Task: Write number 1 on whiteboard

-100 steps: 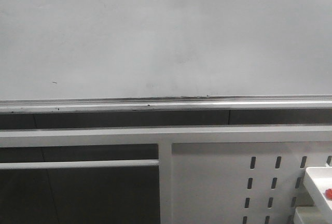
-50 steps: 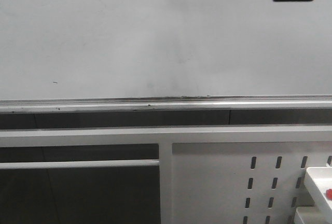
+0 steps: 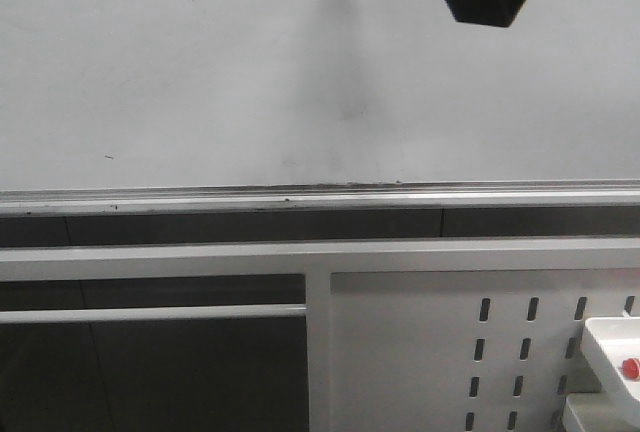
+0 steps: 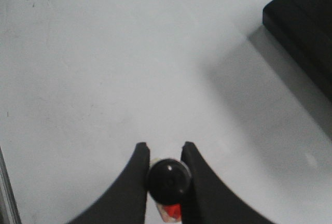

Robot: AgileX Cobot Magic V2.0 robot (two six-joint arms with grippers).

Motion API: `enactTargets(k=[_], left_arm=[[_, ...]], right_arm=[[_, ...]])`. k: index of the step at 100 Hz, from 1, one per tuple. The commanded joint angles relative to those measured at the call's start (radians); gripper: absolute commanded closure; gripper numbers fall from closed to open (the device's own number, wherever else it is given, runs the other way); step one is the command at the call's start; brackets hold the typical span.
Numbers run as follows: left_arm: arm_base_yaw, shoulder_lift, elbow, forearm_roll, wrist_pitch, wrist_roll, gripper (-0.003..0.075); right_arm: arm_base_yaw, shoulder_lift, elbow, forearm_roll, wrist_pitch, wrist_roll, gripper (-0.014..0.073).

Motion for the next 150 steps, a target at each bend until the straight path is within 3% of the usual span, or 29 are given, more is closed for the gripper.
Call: enactTargets(k=[1,42,72,99,109,121,128,136,139,143,150], left_arm=[[0.003,0.01,-0.023,-0.011,-0.08,-0.013,0.074],[0.003,0.01,-0.023,-0.011,-0.08,-0.013,0.074],[0.003,0.01,-0.023,-0.011,-0.08,-0.013,0.074],[0.003,0.01,-0.023,-0.038,-0.08,-0.013,0.074],[0.003,0.01,-0.023,-0.056,-0.068,-0.013,0.0739],[0.002,0.012,-0.076,-0.059,0.065,0.017,0.0685],[-0.001,0.022,-0.124,-0.108,0.166,0.113,0.0536],[-0.007,0.052,-0.186,-0.217,0.246,0.299,0.0352],[-0.01,0.067,-0.206,-0.26,0.274,0.363,0.0315],[-0.011,0.096,-0.236,-0.331,0.319,0.471,0.0296],[-0.018,0.156,-0.278,-0.475,0.398,0.67,0.0327]], right_arm=[[-0.042,0.004,-0.036,0.071,-0.122,-0.031,0.0663],[-0.042,0.068,-0.026,0.204,-0.033,-0.022,0.0663],[-0.038,0.228,0.002,0.204,-0.083,0.082,0.0663],[-0.018,0.227,0.002,0.204,-0.147,0.082,0.0665],[0.041,0.182,0.002,0.204,-0.131,0.091,0.0671],[0.202,0.041,-0.015,0.204,0.014,0.138,0.0671],[0.307,-0.035,-0.07,0.211,0.217,0.138,0.0671],[0.365,-0.093,-0.143,0.244,0.433,0.138,0.0671],[0.378,-0.104,-0.186,0.257,0.504,0.138,0.0671],[0.383,-0.112,-0.23,0.268,0.603,0.138,0.0671],[0.384,-0.109,-0.334,0.3,0.751,0.138,0.0671]])
